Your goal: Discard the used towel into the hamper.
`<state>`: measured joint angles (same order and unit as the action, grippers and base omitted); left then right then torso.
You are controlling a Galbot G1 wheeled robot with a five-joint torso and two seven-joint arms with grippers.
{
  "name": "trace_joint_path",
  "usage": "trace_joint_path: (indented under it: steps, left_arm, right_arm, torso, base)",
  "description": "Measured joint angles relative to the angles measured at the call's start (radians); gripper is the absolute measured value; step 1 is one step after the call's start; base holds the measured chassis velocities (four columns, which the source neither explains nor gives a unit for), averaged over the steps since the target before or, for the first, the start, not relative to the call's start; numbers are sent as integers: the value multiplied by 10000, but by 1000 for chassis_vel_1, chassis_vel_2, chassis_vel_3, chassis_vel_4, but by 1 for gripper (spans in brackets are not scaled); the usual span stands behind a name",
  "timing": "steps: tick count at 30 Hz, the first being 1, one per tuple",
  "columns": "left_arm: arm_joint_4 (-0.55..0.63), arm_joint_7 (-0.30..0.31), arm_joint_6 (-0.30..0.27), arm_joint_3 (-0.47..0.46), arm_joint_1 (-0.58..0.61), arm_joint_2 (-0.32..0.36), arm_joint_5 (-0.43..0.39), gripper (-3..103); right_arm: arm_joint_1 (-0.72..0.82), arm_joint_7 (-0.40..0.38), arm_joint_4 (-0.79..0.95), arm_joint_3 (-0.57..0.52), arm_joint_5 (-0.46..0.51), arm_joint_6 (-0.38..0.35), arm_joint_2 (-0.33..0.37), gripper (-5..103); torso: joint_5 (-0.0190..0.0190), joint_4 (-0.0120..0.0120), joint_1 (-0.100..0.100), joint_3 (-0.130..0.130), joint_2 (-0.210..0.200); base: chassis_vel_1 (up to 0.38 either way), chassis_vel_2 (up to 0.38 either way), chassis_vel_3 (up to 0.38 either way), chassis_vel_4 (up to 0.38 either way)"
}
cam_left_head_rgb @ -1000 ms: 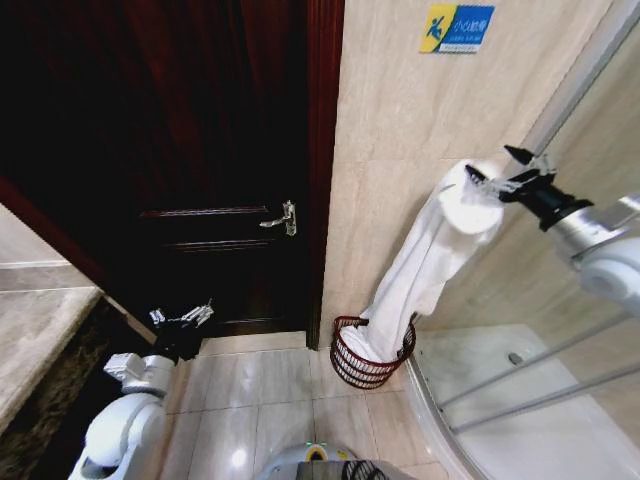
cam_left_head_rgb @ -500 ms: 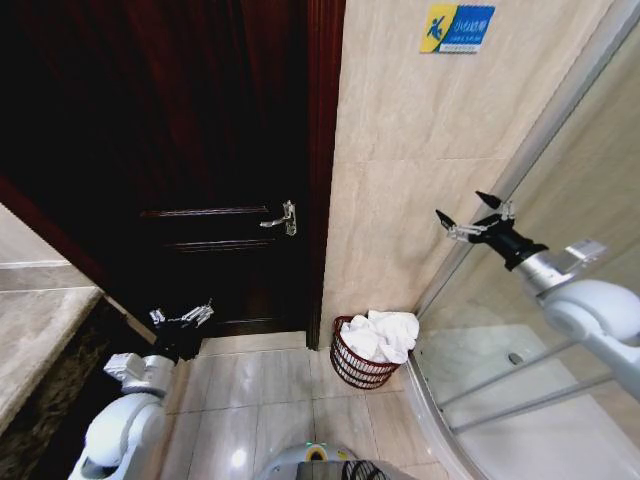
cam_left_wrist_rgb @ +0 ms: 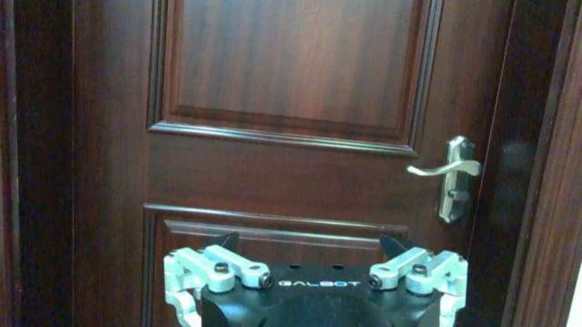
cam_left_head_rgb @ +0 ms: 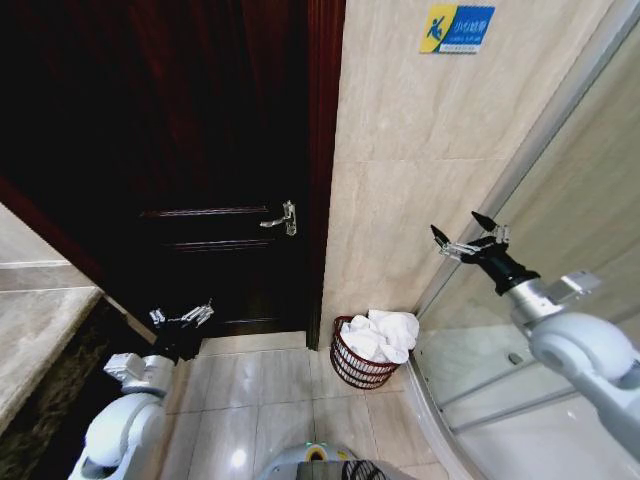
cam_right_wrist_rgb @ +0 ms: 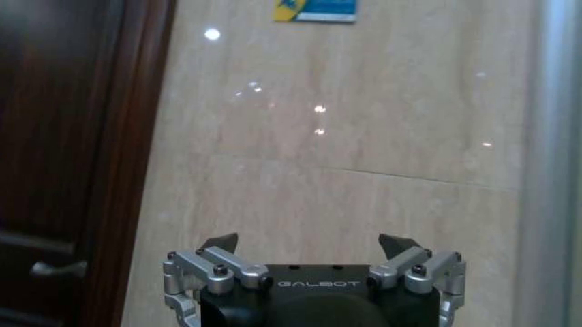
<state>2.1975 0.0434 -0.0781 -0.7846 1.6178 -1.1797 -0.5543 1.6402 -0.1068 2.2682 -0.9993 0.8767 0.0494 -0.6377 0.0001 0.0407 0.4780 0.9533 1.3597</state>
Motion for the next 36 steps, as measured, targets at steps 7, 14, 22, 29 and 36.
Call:
trace_joint_path:
  steps: [7, 14, 22, 29, 36]
  left_arm:
    - [0, 0, 0, 0, -1, 0, 0, 100]
    - [1, 0, 0, 0, 0, 0, 0, 100]
    - [0, 0, 0, -1, -1, 0, 1, 100]
    - [0, 0, 0, 0, 0, 0, 0, 100]
    - [0, 0, 0, 0, -1, 0, 0, 100]
  right_arm:
    - [57, -38, 74, 188, -465, -68, -1932, 100]
    - [48, 110, -113, 713, -991, 17, -3142, 100]
    - [106, 702, -758, 1288, -2223, 541, -4547, 100]
    - [103, 1175, -1627, 1648, -2803, 1032, -5369, 100]
    - [401, 1535, -1675, 1870, -3382, 1552, -6152, 100]
  torso:
    - [-1, -1, 0, 0, 0]
    - [-2, 1, 0, 0, 0]
    - [-3, 1, 0, 0, 0]
    - [-1, 1, 0, 1, 0]
    - [-2, 1, 0, 0, 0]
  base:
    - [0, 0, 0, 0]
    - [0, 0, 0, 0]
    - [0, 0, 0, 0]
    - [0, 0, 0, 0]
    - [0, 0, 0, 0]
